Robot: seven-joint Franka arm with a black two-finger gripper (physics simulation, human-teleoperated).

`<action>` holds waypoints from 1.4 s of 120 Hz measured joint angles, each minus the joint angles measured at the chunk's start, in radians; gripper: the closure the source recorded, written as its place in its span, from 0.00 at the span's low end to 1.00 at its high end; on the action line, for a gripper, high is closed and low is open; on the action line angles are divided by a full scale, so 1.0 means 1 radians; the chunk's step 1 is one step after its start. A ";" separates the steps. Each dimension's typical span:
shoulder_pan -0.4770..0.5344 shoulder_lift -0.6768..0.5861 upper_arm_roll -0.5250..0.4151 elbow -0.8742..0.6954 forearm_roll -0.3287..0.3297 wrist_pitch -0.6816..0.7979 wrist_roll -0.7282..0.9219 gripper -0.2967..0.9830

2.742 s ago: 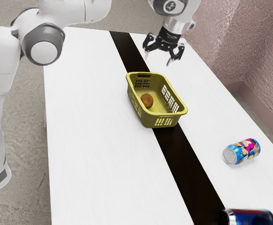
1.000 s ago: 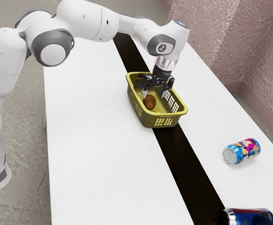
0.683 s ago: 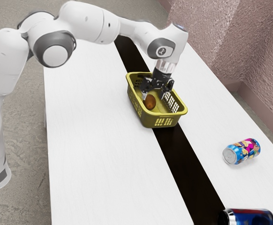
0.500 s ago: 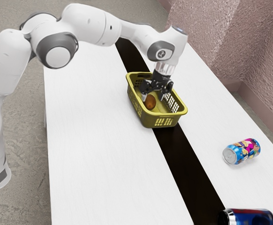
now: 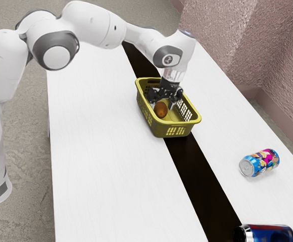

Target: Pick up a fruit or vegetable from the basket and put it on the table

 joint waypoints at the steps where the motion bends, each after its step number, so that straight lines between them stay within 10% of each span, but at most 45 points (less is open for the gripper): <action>1: 0.000 0.000 0.000 -0.001 0.000 0.001 0.000 0.23; 113: -0.001 0.018 -0.002 -0.045 -0.013 0.073 0.007 0.23; 168: -0.001 0.023 0.008 -0.045 0.000 0.090 0.021 0.45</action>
